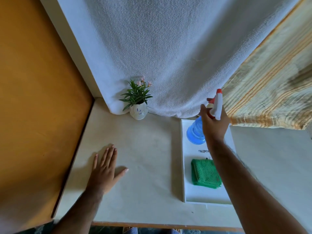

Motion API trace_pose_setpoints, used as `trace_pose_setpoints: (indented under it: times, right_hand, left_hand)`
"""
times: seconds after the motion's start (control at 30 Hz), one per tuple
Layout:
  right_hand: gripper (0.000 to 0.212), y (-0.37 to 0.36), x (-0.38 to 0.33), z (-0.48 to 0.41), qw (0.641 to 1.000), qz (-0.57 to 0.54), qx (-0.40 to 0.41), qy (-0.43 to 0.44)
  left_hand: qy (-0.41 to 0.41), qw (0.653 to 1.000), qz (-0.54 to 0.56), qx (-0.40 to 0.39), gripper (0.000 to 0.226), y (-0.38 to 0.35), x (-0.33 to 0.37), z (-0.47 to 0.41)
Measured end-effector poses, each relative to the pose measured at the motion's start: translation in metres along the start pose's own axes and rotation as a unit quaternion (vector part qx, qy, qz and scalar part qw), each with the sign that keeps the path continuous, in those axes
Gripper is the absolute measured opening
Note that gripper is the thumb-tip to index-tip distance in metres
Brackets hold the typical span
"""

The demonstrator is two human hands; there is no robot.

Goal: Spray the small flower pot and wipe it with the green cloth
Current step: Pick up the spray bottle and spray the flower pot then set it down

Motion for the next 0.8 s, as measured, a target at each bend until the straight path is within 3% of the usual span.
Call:
trace_pose_setpoints:
  times: [0.13, 0.33, 0.53, 0.73, 0.8]
  right_hand:
    - [0.021, 0.000, 0.025, -0.007, 1.000, 0.012, -0.001, 0.017]
    - [0.034, -0.001, 0.038, -0.002, 0.999, 0.023, -0.015, 0.020]
    - [0.034, -0.002, 0.052, -0.001, 1.000, 0.001, -0.017, -0.011]
    - [0.034, -0.009, 0.051, -0.007, 0.997, 0.016, -0.069, 0.008]
    - [0.042, -0.008, 0.053, -0.007, 0.995, 0.029, -0.096, 0.001]
  left_hand:
    - [0.000, 1.000, -0.005, -0.003, 0.101, -0.001, 0.000, -0.001]
    - [-0.001, 1.000, -0.017, -0.014, 0.101, -0.002, -0.001, 0.000]
    - [0.009, 0.999, -0.014, -0.051, 0.103, -0.004, -0.003, -0.002]
    - [0.026, 0.997, -0.007, -0.072, 0.104, 0.005, 0.000, -0.001]
    - [0.021, 0.998, -0.012, -0.065, 0.105, 0.006, 0.001, -0.002]
Point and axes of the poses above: each hand's wrist, its own z-axis away from the middle knuckle, its own y-axis out of the back of the hand, x = y × z, the point moved 4 cm from there along -z, towards the middle knuckle, and after that the axes turned 10 degrees about z, right-handed, at the moved point
